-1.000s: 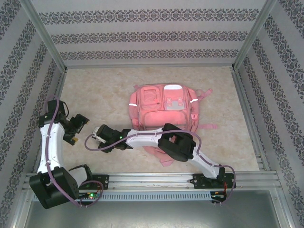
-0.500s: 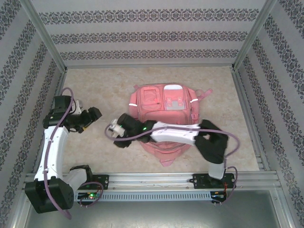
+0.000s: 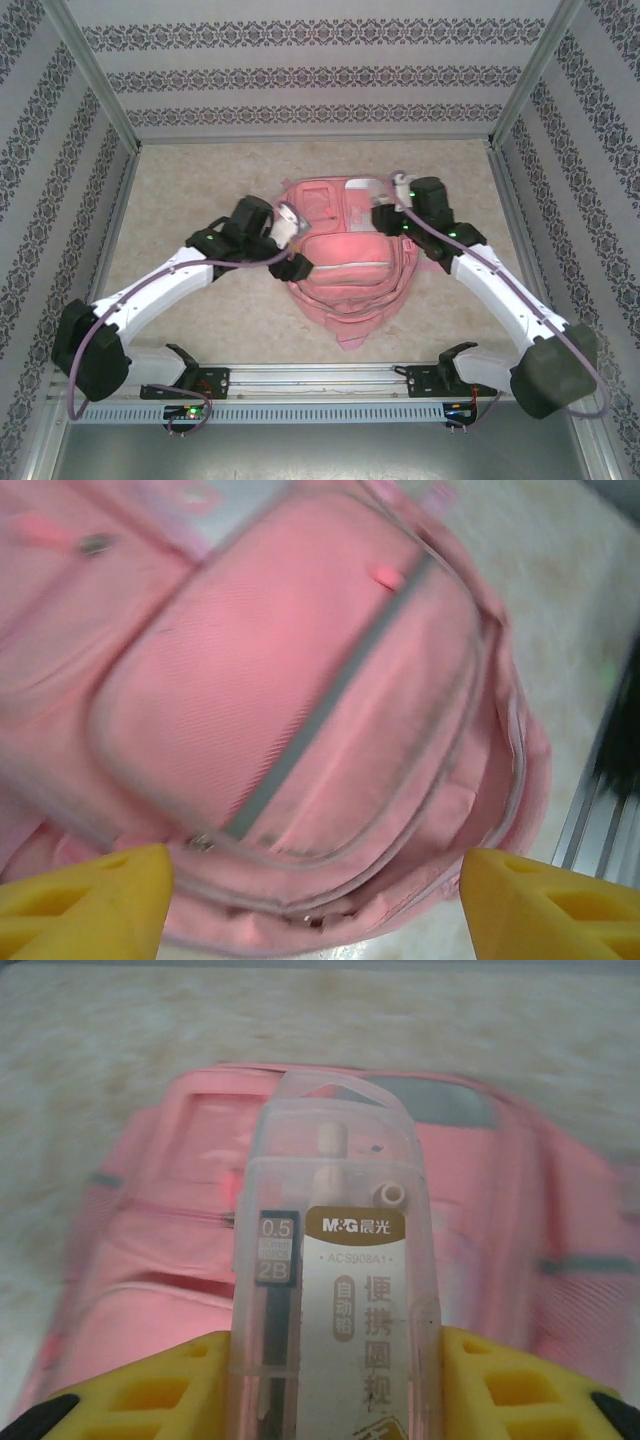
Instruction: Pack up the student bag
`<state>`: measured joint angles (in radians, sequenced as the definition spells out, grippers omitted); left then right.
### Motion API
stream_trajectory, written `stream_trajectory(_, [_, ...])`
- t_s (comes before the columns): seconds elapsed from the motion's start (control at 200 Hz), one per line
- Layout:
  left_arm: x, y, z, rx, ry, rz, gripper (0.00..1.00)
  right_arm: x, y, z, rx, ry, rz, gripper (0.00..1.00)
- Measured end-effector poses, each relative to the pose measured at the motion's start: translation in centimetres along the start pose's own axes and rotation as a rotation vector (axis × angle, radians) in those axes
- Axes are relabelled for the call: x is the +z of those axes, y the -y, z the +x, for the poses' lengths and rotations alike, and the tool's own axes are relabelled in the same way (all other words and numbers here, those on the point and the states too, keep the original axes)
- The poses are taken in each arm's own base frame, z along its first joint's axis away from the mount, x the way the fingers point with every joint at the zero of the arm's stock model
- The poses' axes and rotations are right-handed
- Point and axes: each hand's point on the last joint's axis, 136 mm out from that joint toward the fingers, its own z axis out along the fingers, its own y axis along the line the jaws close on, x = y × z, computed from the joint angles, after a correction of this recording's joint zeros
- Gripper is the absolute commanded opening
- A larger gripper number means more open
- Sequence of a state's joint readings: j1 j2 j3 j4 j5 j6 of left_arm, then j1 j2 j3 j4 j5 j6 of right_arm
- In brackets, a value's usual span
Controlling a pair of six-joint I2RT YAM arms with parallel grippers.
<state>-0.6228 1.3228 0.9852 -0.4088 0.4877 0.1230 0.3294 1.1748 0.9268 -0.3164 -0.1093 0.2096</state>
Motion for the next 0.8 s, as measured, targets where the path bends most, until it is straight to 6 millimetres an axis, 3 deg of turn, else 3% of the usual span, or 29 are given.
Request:
stream_trajectory(0.115, [3.5, 1.6, 1.5, 0.223, -0.084, 0.021, 0.77, -1.3, 3.4, 0.6, 0.074, 0.015, 0.065, 0.32])
stream_trajectory(0.3, [8.4, 1.0, 4.4, 0.458, -0.233, -0.045, 0.79, -2.3, 5.1, 1.2, 0.122, 0.032, 0.092, 0.32])
stream_trajectory(0.385, [10.3, 0.0, 4.9, 0.514, -0.282, -0.102, 0.64, -2.2, 5.0, 1.5, 0.128, 0.025, 0.084, 0.32])
stream_trajectory(0.535, [11.2, -0.9, 3.4, 0.528, -0.282, -0.173, 0.2, -2.1, 4.5, 1.7, 0.134, 0.017, 0.055, 0.32])
stream_trajectory(0.739, [10.1, -0.4, -1.2, 0.452, -0.109, -0.195, 0.13, -2.6, 3.8, 2.8, 0.145, 0.017, 0.009, 0.32])
stream_trajectory(0.774, [9.7, -0.3, -1.8, 0.439, -0.082, -0.19, 0.09, -2.7, 3.6, 3.0, 0.145, 0.018, 0.002, 0.32])
stream_trajectory(0.799, [9.5, -0.2, -2.1, 0.432, -0.066, -0.181, 0.0, -2.8, 3.5, 3.1, 0.144, 0.018, -0.003, 0.32])
